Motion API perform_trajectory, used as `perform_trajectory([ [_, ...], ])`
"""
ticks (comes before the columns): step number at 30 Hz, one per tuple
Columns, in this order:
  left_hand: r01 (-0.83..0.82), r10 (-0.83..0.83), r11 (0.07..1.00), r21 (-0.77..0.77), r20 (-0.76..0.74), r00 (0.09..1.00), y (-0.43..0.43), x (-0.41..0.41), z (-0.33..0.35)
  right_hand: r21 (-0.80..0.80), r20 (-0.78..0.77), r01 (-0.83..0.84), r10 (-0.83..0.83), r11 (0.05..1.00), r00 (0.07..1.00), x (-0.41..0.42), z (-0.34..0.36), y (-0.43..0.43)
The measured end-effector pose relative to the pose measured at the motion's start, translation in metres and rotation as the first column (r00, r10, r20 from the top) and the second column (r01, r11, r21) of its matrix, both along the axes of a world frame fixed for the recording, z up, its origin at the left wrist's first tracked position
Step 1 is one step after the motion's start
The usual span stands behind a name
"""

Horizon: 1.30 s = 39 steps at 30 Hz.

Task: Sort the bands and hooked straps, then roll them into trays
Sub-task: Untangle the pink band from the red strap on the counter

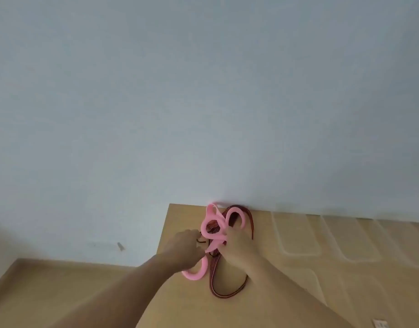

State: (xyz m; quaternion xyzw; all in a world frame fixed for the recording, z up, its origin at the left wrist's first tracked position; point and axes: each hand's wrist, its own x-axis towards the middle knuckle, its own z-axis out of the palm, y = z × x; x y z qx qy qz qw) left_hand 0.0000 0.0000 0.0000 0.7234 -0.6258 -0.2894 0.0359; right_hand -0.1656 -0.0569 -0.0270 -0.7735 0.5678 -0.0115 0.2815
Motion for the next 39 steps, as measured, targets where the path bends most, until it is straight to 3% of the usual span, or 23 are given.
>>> perform_trajectory([
  [5,0.002,-0.020,0.993,0.121,0.152,0.988,-0.008,-0.013,-0.026,-0.093,-0.104,-0.018,0.008,0.995,0.995,0.004,-0.022,-0.030],
  [9,0.029,-0.089,0.981,0.190,0.315,0.945,-0.006,-0.027,-0.038,-0.118,-0.100,-0.020,0.009,0.993,0.995,-0.005,-0.038,-0.037],
  [12,0.039,-0.107,0.983,0.177,0.394,0.913,-0.008,-0.030,-0.037,-0.072,0.011,-0.020,0.020,0.997,1.000,-0.014,-0.038,-0.043],
  [15,0.011,-0.069,0.989,0.145,0.404,0.912,-0.012,-0.028,-0.032,0.115,0.260,0.039,-0.068,0.993,0.963,-0.022,-0.027,-0.051],
  [19,-0.187,0.174,0.982,0.030,0.254,0.951,-0.020,-0.022,-0.015,0.303,0.526,0.123,-0.274,0.945,0.805,-0.031,0.002,-0.070],
  [24,-0.304,0.304,0.952,0.017,-0.103,0.947,-0.024,-0.022,0.000,0.552,0.620,0.028,-0.433,0.833,0.654,-0.032,0.042,-0.083],
  [26,-0.310,0.299,0.951,-0.007,-0.241,0.923,-0.029,-0.030,0.007,0.563,0.629,-0.006,-0.424,0.826,0.652,-0.027,0.048,-0.084],
  [30,-0.319,0.253,0.938,-0.134,-0.364,0.896,-0.036,-0.041,0.022,0.567,0.682,-0.100,-0.397,0.818,0.615,-0.017,0.060,-0.081],
  [36,-0.356,0.281,0.932,-0.074,-0.473,0.835,-0.029,-0.037,0.033,0.578,0.742,-0.121,-0.459,0.807,0.488,-0.013,0.082,-0.089],
  [39,-0.408,0.307,0.907,-0.099,-0.507,0.805,-0.026,-0.039,0.037,0.539,0.730,-0.111,-0.397,0.835,0.557,-0.012,0.081,-0.086],
])
